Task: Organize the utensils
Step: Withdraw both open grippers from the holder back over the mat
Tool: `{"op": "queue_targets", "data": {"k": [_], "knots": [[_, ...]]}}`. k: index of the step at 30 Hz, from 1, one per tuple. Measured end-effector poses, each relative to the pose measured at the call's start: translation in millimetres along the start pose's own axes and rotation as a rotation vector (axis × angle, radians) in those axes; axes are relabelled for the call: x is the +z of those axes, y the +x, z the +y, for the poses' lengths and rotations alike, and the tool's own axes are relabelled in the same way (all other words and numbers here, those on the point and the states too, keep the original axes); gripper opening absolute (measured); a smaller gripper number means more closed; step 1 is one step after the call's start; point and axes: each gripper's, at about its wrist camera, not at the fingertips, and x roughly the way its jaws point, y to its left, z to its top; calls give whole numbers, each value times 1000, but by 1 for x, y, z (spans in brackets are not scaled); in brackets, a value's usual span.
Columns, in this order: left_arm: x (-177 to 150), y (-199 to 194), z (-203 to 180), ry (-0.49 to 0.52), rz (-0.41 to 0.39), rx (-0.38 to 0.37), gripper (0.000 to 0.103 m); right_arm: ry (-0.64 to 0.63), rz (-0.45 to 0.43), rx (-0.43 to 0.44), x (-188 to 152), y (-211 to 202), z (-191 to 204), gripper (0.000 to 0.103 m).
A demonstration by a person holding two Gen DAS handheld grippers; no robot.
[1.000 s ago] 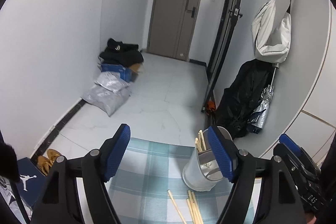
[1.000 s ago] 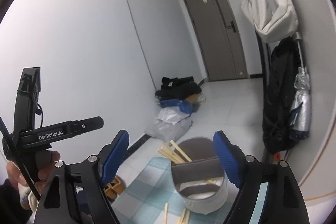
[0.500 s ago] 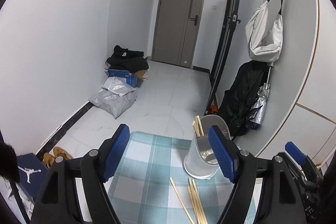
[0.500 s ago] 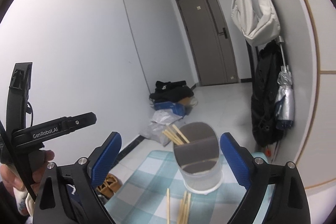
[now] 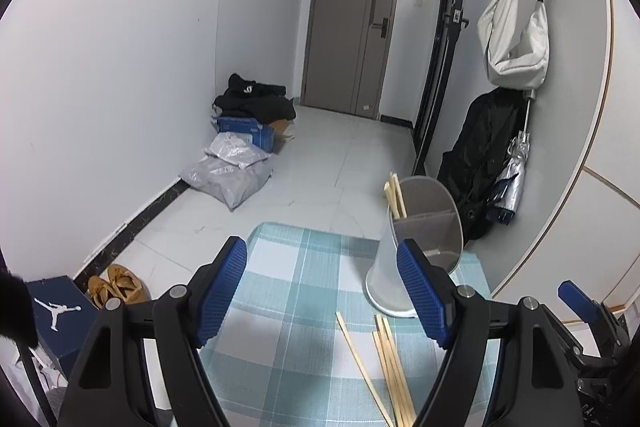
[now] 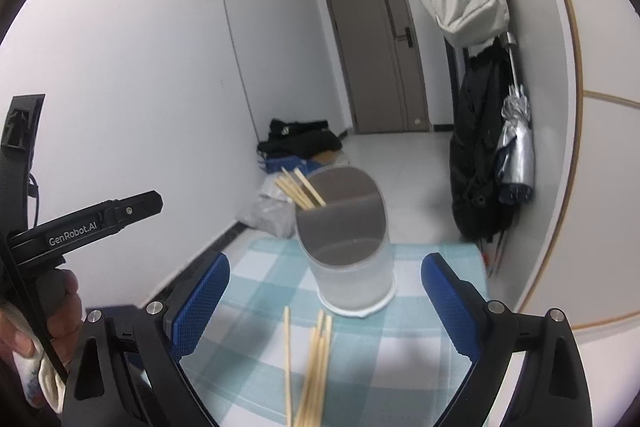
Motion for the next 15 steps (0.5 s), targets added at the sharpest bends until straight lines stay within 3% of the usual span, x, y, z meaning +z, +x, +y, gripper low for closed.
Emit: {"op": "queue_targets", "data": {"k": [11,15], "knots": [[-26,45,13,-18,110,29,75,20,148,-66,-24,36,-6,97],[-36,63,19,-48,196,19,75,15,232,-110,-37,57,-8,97]]}}
